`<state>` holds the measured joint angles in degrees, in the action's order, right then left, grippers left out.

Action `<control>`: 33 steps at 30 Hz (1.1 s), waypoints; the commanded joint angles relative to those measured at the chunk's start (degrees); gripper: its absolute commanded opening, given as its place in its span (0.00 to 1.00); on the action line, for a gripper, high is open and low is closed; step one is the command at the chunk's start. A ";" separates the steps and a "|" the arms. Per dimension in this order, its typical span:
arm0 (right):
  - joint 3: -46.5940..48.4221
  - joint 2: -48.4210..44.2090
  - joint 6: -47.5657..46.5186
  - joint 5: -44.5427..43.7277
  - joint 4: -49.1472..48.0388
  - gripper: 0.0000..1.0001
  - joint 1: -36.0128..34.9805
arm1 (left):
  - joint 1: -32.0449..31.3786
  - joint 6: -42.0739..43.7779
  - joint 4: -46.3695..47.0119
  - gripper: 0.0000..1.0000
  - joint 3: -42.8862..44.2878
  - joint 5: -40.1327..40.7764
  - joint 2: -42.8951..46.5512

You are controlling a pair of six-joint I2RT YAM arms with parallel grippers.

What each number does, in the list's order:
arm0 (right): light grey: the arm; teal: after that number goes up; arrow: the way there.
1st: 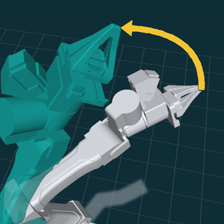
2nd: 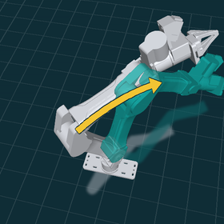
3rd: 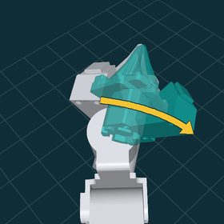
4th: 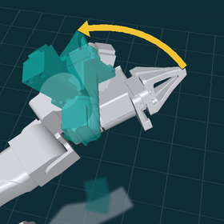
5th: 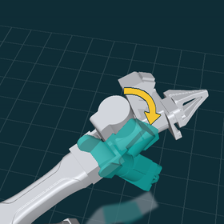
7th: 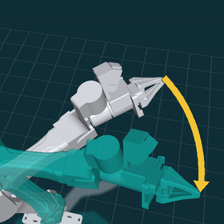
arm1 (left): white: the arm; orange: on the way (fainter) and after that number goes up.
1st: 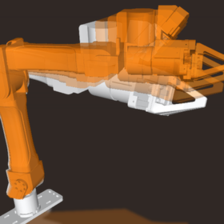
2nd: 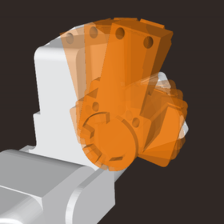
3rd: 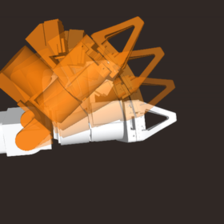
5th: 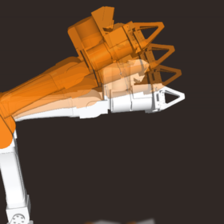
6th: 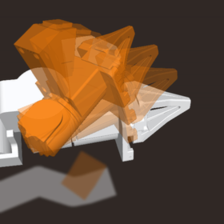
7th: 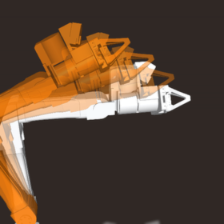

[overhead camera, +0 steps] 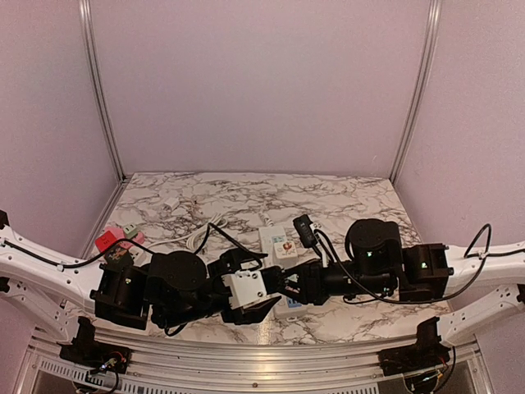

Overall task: Insert the plug
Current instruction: Pass from the right arm to the left

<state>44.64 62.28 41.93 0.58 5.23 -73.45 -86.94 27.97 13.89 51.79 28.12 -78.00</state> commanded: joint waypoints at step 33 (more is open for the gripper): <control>3.57 -1.42 -0.30 -2.55 -0.80 0.72 -1.39 | 2.65 -4.85 -3.31 0.06 0.42 -2.97 1.72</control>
<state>46.92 64.03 41.58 -0.80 5.67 -74.41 -84.62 23.33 9.56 52.56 25.76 -78.52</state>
